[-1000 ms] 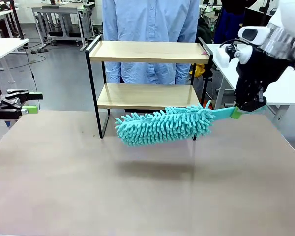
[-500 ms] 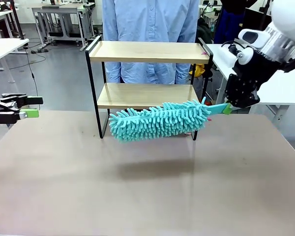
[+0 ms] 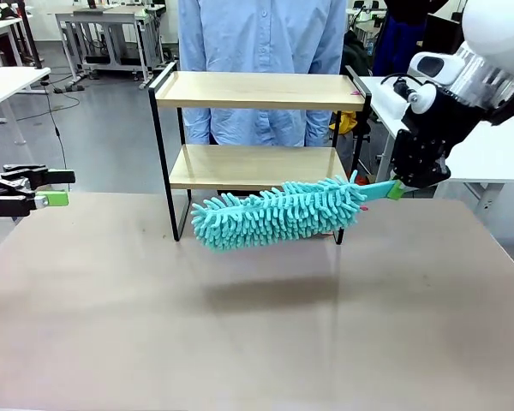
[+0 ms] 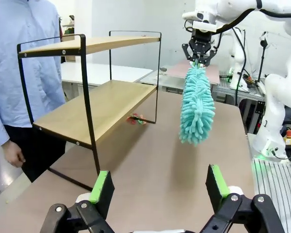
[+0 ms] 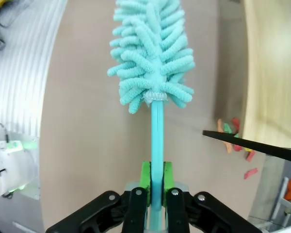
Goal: Clean the shelf.
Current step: Hand the Duster back to the human.
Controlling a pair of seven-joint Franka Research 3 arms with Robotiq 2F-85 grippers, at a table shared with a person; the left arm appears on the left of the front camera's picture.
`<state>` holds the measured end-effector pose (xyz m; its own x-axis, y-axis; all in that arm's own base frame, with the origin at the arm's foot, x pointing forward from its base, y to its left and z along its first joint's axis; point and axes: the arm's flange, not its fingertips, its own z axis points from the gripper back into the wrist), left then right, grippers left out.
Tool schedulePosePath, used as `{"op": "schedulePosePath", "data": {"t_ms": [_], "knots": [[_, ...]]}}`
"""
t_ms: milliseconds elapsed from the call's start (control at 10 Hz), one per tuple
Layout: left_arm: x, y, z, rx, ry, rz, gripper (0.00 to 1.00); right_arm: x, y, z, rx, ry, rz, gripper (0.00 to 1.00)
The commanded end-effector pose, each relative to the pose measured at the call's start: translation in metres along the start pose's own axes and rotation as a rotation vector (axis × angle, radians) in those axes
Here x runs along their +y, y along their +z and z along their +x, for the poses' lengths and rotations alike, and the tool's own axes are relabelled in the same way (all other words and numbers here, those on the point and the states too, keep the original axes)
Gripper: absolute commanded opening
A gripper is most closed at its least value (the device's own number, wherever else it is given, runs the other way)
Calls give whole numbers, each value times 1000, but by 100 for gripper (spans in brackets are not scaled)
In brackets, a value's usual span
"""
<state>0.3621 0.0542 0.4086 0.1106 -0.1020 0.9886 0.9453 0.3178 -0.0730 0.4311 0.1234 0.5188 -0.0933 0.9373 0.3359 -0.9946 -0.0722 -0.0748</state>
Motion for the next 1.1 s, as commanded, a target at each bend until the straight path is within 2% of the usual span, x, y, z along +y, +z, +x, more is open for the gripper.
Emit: {"op": "schedulePosePath", "data": {"t_ms": [0, 100, 400, 600, 700, 800, 1000], "knots": [[-30, -22, 11, 16, -52, -13, 100, -22, 2, -23, -184, 0, -15, 13], [-44, -33, 11, 13, -65, -3, 100, -28, -2, -30, -222, -8, -28, 13], [-72, -70, 7, -54, -95, 67, 100, -38, -17, -42, -248, 20, -67, 13], [-79, -95, 2, -88, -112, 61, 100, -43, -19, -44, -200, 41, -56, 13], [-82, -105, 0, -107, -126, 55, 100, -47, -19, -45, -172, 75, 3, 13], [-86, -118, -3, -108, -131, 31, 100, -36, -21, -43, -206, -3, -35, 13], [-91, -145, -8, -97, -157, 0, 100, -36, -21, -43, -206, -3, -35, 13]]}}
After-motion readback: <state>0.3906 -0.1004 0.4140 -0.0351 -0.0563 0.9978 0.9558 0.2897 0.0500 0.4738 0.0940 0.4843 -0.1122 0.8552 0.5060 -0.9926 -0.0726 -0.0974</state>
